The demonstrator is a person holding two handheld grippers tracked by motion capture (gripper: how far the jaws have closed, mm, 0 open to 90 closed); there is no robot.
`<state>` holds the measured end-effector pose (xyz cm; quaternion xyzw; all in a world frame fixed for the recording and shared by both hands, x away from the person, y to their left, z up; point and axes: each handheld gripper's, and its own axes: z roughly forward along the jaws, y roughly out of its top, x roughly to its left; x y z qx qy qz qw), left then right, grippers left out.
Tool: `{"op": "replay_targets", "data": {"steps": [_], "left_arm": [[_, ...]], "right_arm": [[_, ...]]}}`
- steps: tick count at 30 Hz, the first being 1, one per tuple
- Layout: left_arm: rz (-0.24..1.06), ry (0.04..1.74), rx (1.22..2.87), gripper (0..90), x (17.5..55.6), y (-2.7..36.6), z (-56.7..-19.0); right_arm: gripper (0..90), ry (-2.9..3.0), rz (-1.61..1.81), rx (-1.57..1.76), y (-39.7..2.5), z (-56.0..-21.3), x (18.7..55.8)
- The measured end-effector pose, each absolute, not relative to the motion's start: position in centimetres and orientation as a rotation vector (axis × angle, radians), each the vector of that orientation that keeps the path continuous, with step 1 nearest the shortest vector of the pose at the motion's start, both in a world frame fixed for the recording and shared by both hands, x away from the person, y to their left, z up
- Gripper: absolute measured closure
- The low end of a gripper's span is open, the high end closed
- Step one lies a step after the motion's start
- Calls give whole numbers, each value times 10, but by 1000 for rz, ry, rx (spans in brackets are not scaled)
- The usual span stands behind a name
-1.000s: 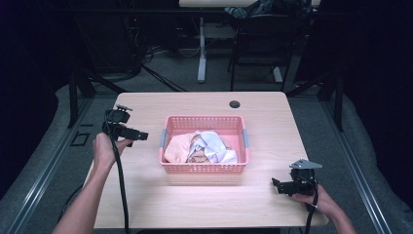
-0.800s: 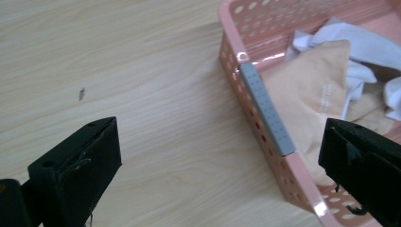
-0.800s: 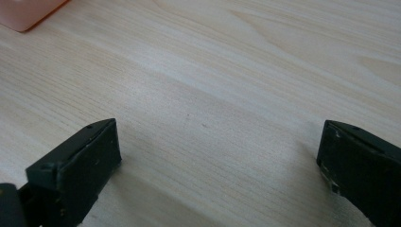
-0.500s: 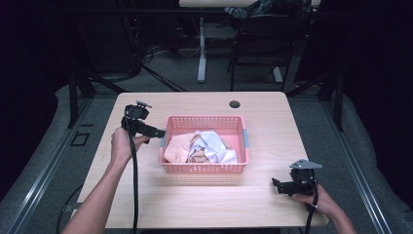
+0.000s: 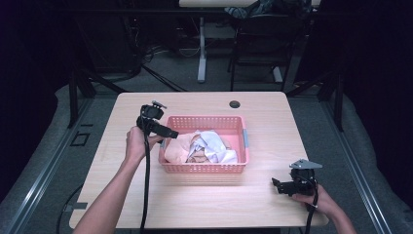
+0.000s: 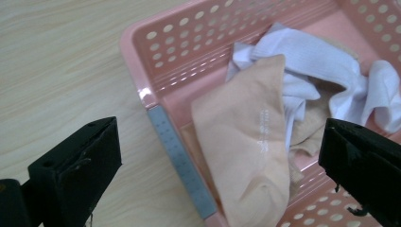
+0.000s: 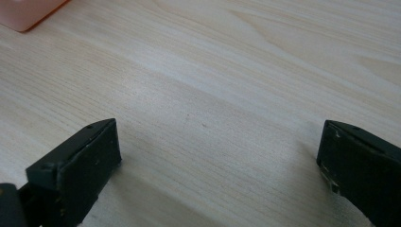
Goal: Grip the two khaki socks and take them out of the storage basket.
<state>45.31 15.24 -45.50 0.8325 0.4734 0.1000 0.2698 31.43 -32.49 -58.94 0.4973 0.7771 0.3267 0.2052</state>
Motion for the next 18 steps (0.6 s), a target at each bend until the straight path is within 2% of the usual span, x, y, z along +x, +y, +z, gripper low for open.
{"op": "replay_targets", "data": {"steps": [18], "left_arm": [[184,1210,2333,5,467,108,-477]], "right_arm": [[0,2167,912,1386,-325,-589,314]]}}
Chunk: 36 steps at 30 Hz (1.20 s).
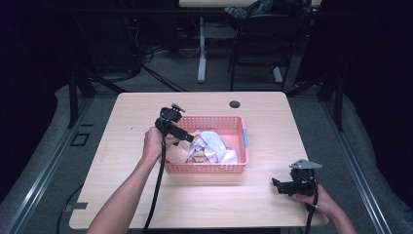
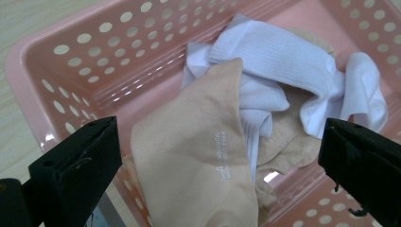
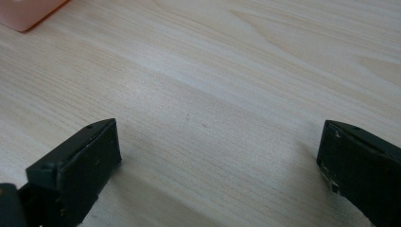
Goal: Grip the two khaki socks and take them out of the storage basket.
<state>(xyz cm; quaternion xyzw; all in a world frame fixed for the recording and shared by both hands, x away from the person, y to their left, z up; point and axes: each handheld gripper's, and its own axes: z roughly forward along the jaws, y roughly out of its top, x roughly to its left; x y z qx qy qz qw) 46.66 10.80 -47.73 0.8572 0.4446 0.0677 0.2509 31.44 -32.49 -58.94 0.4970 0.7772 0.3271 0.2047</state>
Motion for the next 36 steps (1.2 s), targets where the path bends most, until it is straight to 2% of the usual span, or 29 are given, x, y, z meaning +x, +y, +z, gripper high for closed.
{"op": "replay_targets", "data": {"steps": [6,12,18,28,36], "left_arm": [[181,1221,2363,66,472,99,-486],[192,1238,2403,277,477,92,-495],[195,1248,2433,330,479,87,-501],[214,1335,2448,571,484,87,-508],[224,1323,2483,736,485,83,-510]], "right_arm": [[0,2167,912,1386,-325,-589,314],[0,2167,910,1386,-325,-589,314],[0,2168,910,1384,-325,-589,314],[0,2167,911,1386,-325,-589,314],[0,2168,911,1386,-325,-589,314]]}}
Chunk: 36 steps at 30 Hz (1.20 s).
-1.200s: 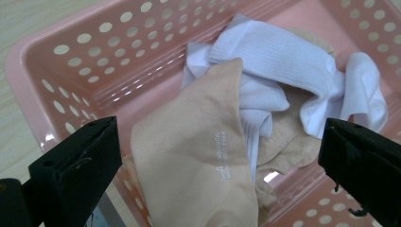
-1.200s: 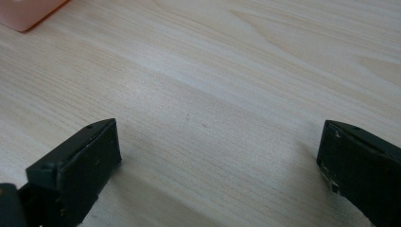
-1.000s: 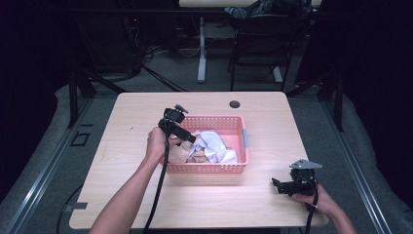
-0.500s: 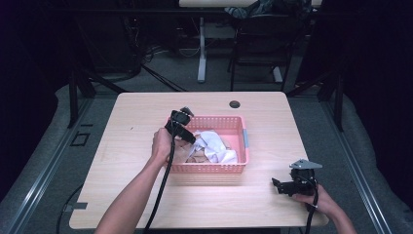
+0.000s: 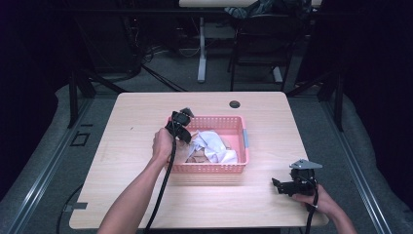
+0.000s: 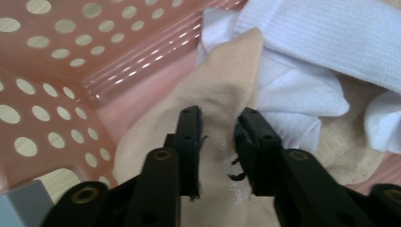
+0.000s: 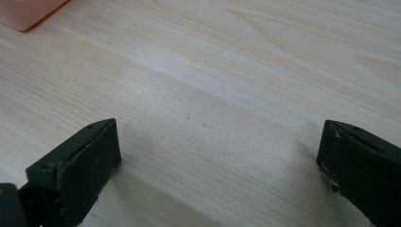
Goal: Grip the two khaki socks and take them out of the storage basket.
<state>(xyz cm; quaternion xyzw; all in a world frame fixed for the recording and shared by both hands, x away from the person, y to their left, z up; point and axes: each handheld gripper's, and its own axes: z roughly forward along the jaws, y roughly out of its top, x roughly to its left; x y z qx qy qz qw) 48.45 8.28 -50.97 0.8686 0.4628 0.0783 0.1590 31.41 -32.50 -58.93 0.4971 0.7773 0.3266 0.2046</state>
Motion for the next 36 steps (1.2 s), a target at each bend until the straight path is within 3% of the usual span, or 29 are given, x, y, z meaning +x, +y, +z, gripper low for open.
{"op": "replay_targets", "data": {"steps": [6,36], "left_arm": [[237,1298,2478,875,483,83,-507],[326,1134,2390,885,454,120,-441]], "right_arm": [[0,2168,910,1386,-325,-589,314],[0,2166,904,1385,-325,-589,314]]}}
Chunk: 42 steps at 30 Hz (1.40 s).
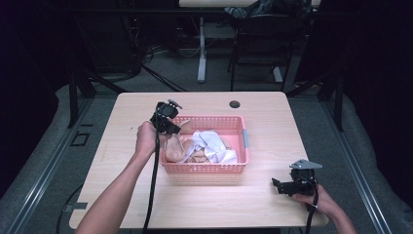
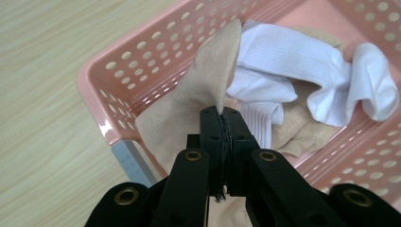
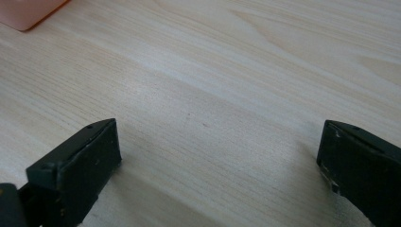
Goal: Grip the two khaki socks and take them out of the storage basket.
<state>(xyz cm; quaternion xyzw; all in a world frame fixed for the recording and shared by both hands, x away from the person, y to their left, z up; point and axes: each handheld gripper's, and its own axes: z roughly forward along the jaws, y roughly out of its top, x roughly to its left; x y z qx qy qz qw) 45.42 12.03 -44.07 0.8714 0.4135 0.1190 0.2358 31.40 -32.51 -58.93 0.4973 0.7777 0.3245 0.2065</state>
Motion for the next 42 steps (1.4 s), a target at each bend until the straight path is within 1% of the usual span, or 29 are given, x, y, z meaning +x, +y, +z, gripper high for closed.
{"op": "replay_targets", "data": {"steps": [8,32,42], "left_arm": [[344,1111,2335,885,449,126,-421],[352,1066,2328,889,443,126,-387],[374,1070,2291,889,441,139,-364]], "right_arm": [[0,2168,902,1380,-325,-589,314],[0,2165,904,1386,-325,-589,313],[0,2166,906,1386,-325,-589,313]]}}
